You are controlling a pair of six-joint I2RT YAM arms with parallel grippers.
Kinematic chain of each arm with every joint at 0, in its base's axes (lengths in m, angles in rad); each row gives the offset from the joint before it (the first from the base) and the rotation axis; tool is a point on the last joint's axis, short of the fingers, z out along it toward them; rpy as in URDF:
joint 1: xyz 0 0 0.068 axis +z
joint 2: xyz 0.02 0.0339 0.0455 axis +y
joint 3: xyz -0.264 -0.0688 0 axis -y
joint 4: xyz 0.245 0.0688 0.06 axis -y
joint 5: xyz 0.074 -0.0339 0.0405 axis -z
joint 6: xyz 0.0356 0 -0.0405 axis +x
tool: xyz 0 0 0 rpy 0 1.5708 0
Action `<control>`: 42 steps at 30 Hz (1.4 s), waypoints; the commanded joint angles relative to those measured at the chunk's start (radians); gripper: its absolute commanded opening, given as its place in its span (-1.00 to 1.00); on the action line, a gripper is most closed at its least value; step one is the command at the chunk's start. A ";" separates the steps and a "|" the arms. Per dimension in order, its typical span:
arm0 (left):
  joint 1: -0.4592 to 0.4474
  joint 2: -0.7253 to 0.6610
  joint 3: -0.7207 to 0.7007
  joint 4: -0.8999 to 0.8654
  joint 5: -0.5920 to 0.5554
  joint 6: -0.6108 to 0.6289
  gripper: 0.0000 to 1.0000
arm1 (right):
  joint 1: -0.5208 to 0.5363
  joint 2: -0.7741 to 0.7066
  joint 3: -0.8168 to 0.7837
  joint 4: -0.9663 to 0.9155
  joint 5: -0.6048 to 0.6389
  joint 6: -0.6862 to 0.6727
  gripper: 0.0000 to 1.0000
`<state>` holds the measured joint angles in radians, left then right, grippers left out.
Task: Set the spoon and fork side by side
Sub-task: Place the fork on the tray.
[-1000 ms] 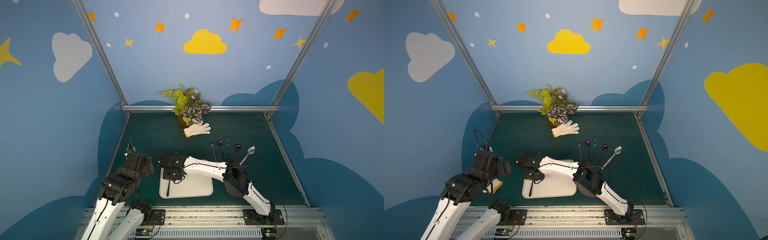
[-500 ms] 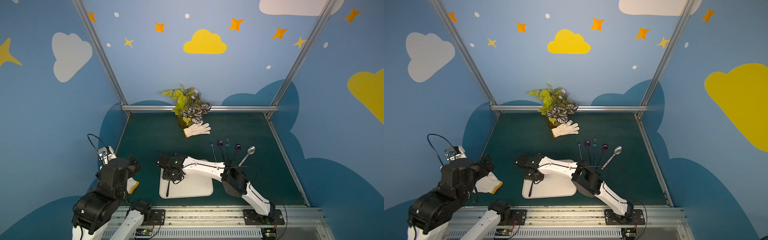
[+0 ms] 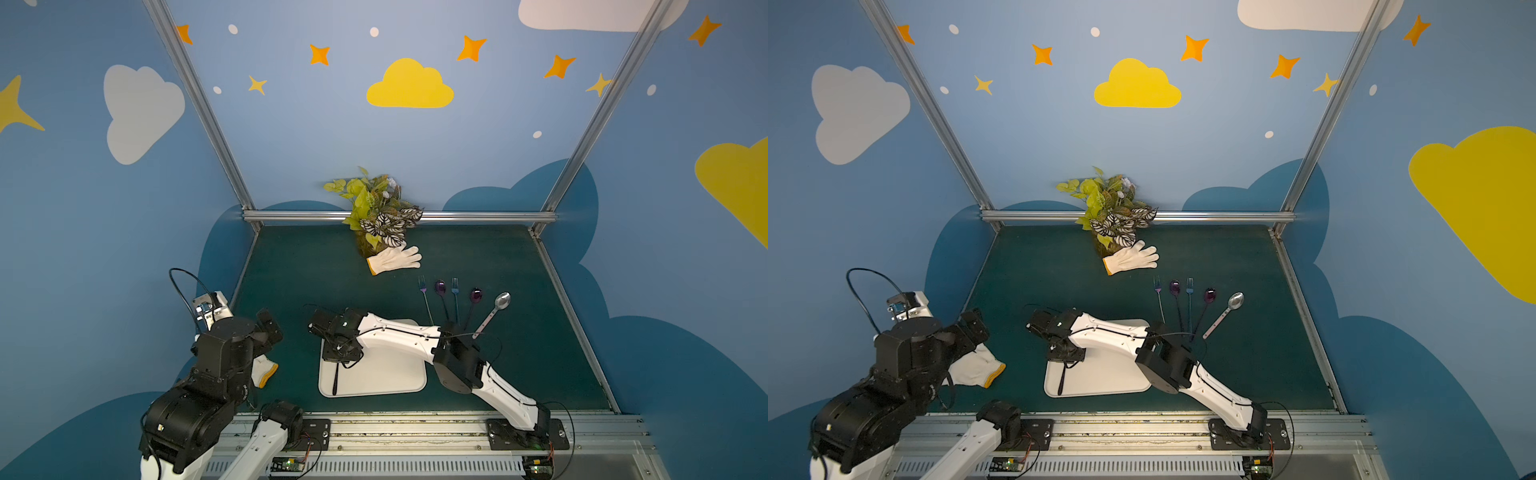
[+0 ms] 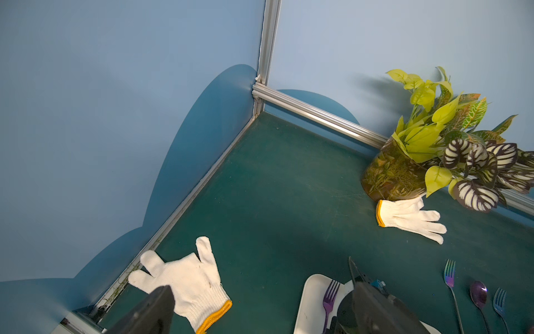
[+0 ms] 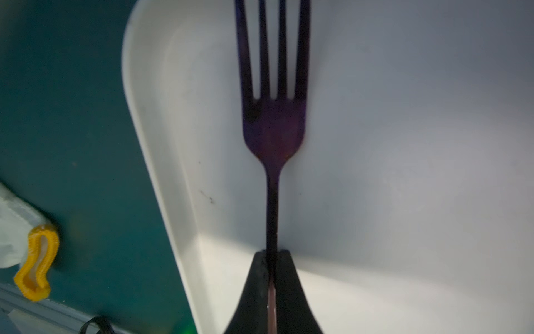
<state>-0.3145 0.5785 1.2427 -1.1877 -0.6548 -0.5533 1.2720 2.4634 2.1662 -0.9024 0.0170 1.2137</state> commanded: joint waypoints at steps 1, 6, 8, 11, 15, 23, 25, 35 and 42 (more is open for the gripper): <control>0.002 -0.002 0.017 0.014 0.012 0.011 1.00 | 0.004 0.034 0.036 -0.048 -0.017 -0.015 -1.00; 0.002 -0.003 0.017 0.017 0.015 0.016 1.00 | 0.002 0.065 0.078 -0.048 -0.038 -0.028 -1.00; 0.002 -0.001 0.015 0.019 0.015 0.019 1.00 | 0.002 0.071 0.086 -0.049 -0.044 -0.031 -1.00; 0.003 -0.002 0.014 0.019 0.014 0.021 1.00 | 0.000 0.076 0.090 -0.048 -0.049 -0.031 -1.00; 0.002 -0.002 0.011 0.024 0.015 0.022 1.00 | 0.000 0.081 0.089 -0.050 -0.057 -0.030 -0.97; 0.002 0.006 0.016 0.031 0.022 0.032 1.00 | -0.006 0.052 0.085 -0.071 -0.030 -0.046 -0.53; 0.002 0.012 0.022 0.032 0.026 0.032 1.00 | -0.010 0.036 0.084 -0.069 -0.028 -0.053 -0.45; 0.002 0.076 0.061 0.038 0.141 0.072 1.00 | -0.073 -0.230 -0.109 -0.066 0.050 -0.202 -0.11; 0.000 0.216 0.007 0.067 0.611 0.217 1.00 | -0.288 -0.615 -0.522 -0.071 0.050 -0.395 -0.08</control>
<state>-0.3145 0.7452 1.2793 -1.1469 -0.3180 -0.4187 1.0649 1.9583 1.7420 -0.9318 0.0387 0.9360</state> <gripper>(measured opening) 1.000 0.459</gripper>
